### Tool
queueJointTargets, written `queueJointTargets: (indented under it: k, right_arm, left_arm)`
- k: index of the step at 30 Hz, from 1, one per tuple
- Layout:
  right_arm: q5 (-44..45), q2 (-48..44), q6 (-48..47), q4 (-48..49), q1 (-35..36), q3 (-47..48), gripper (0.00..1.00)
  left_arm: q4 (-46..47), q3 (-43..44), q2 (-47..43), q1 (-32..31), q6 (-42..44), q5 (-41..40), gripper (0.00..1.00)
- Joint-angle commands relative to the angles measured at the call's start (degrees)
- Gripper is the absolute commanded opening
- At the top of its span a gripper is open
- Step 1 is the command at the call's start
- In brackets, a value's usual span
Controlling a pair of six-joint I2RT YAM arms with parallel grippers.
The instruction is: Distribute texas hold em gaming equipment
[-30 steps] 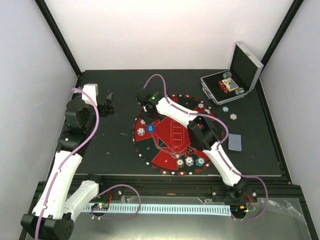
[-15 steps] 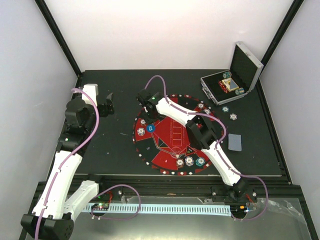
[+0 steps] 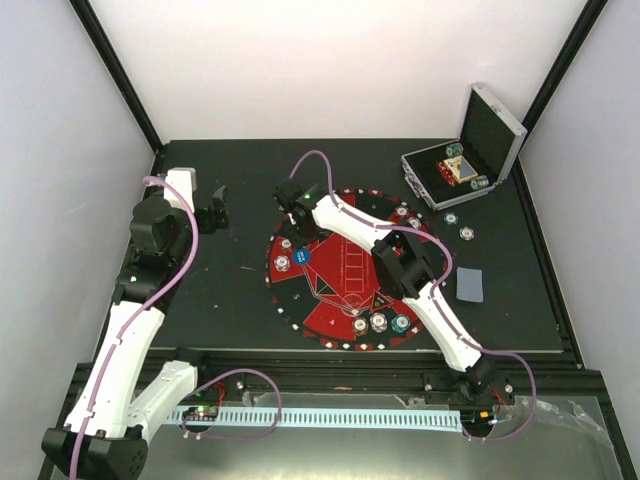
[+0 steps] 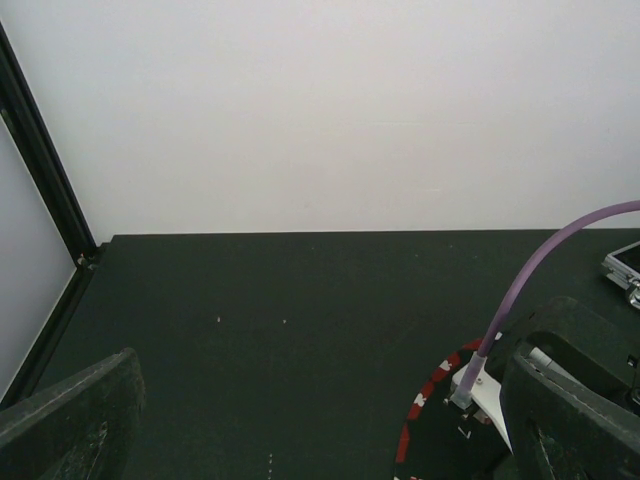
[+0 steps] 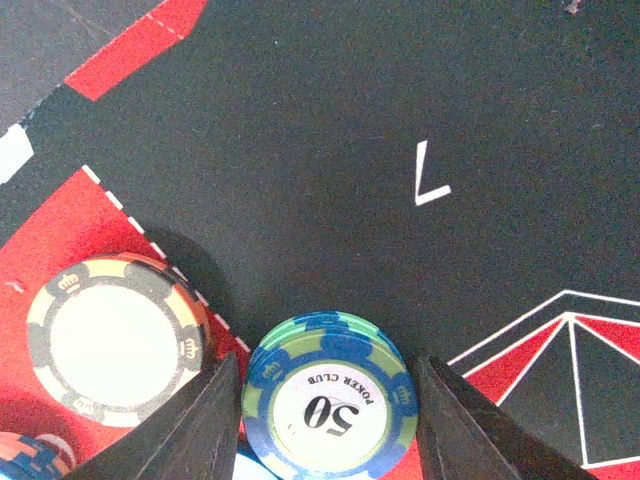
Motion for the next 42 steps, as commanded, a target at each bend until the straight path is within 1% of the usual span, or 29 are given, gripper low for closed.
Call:
queueJointTargets:
  k: [1, 3, 10, 13, 17, 21, 24, 26, 28, 30, 32, 34, 36, 39, 42]
  right_arm:
    - [0.13, 0.05, -0.35, -0.56, -0.37, 1.65, 0.49]
    - [0.33, -0.25, -0.35, -0.60, -0.35, 1.64, 0.51]
    - [1.53, -2.25, -0.39, -1.24, -0.37, 0.85, 0.52]
    - [2.20, -4.91, -0.68, -0.14, -0.34, -0.99, 0.52]
    - [2.68, -8.49, -0.97, -0.18, -0.34, -2.02, 0.57]
    - [0.80, -13.43, -1.47, 0.09, -0.38, -4.32, 0.61]
    - [0.37, -20.34, -1.83, 1.28, -0.49, -10.43, 0.67]
    - [0.38, -26.73, -1.68, 2.89, -1.21, -17.55, 0.71]
    - [0.60, -34.14, -0.70, 4.35, -2.75, -26.63, 0.75]
    - [1.74, -41.76, 1.30, 4.98, -5.49, -36.13, 0.77]
    - [3.35, -49.06, 3.43, 4.90, -10.77, -45.68, 0.80]
    - [3.08, -56.31, 5.53, 5.01, -17.38, -55.55, 0.84]
    - [3.43, -62.97, 7.21, 5.60, -24.73, -63.87, 0.85]
    - [5.76, -68.54, 9.08, 6.26, -34.95, -72.22, 0.88]
    - [5.03, -71.56, 10.28, 7.32, -44.53, -76.92, 0.89]
  left_arm:
    - [0.78, 0.17, -0.40, 0.21, -0.39, -0.33, 0.99]
    - [0.76, 0.14, -0.36, 0.24, -0.39, -0.34, 0.99]
    - [0.76, 0.18, -0.40, 0.27, -0.39, -0.43, 0.99]
    - [0.71, 0.16, -0.40, 0.21, -0.38, -0.44, 0.99]
    - [0.72, 0.13, -0.46, 0.26, -0.39, -0.45, 0.99]
    - [0.72, 0.11, -0.49, 0.28, -0.39, -0.48, 0.99]
    - [0.64, 0.13, -0.49, 0.28, -0.39, -0.58, 0.99]
    - [0.63, 0.16, -0.70, 0.27, -0.39, -0.58, 0.99]
    - [0.72, 0.05, -0.83, 0.25, -0.31, -0.75, 0.99]
    - [0.65, 0.08, -1.00, 0.22, -0.23, -0.94, 0.99]
    - [0.63, 0.08, -1.18, 0.23, -0.28, -0.92, 0.99]
    - [0.79, 0.04, -1.28, 0.27, -0.30, -0.74, 0.99]
    - [0.79, 0.04, -1.22, 0.27, -0.31, -0.60, 0.99]
    - [0.80, -0.07, -0.89, 0.21, -0.52, -0.41, 0.99]
    - [0.80, -0.13, -0.93, -0.39, -0.36, -0.51, 0.99]
